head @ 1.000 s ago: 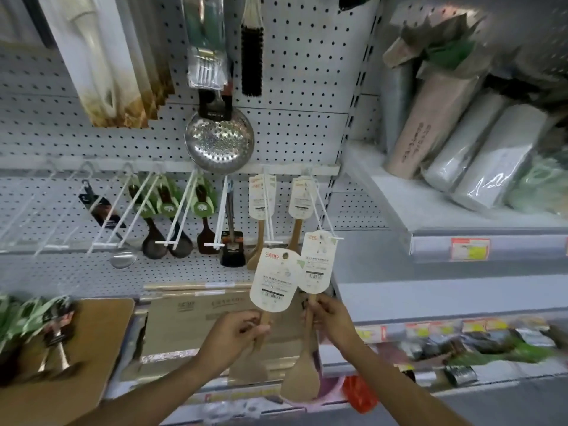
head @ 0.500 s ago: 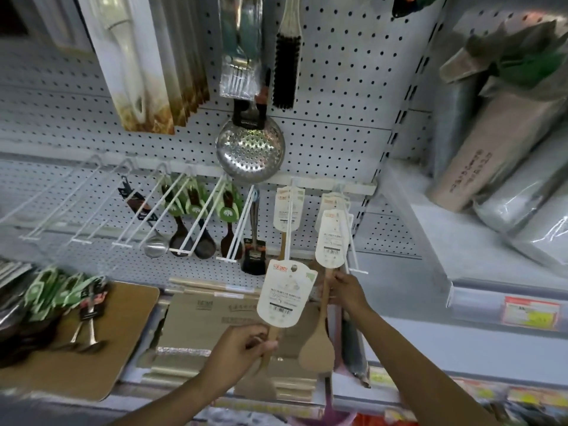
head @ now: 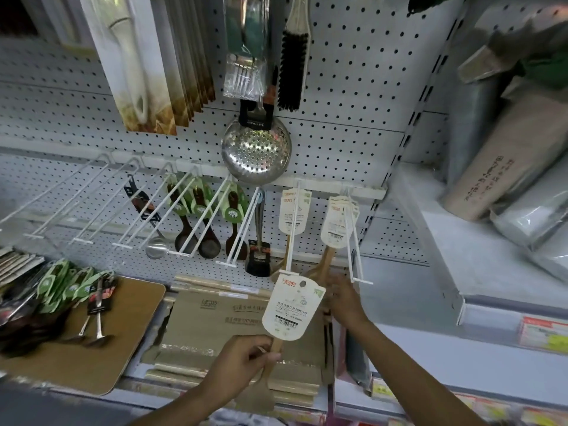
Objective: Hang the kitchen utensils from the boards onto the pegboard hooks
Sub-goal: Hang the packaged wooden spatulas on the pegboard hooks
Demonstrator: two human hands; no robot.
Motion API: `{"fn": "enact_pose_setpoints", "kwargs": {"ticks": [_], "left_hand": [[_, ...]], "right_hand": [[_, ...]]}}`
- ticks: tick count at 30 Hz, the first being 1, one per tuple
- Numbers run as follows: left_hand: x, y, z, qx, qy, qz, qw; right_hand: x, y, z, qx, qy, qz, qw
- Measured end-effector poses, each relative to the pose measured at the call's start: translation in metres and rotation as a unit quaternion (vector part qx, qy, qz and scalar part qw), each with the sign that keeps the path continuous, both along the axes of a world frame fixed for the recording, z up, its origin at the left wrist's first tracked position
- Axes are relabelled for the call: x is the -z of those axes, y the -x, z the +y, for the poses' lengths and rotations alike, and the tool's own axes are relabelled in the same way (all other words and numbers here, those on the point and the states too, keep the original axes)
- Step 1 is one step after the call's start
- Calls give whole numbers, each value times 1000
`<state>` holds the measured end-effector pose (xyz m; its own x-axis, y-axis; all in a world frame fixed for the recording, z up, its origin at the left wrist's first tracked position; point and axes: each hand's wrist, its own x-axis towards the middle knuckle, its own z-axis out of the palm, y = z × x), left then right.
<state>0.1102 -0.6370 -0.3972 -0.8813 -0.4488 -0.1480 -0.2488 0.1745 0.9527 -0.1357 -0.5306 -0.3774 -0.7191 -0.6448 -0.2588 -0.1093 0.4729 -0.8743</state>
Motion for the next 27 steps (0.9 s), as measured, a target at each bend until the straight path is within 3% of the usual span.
{"fn": "enact_pose_setpoints", "kwargs": {"ticks": [6,13,27], "left_hand": [[5,-3,5,1,-13,9,1000],[14,-6,15,-5,-34,-10,999],[35,-27,14,-7,-117,-50,992]], "right_hand": [[-9,-83,38,-190,60,-98,975],[-10,-118,31,-30,174,-107,978],[-9,-124,6,53,180,-100,977]]}}
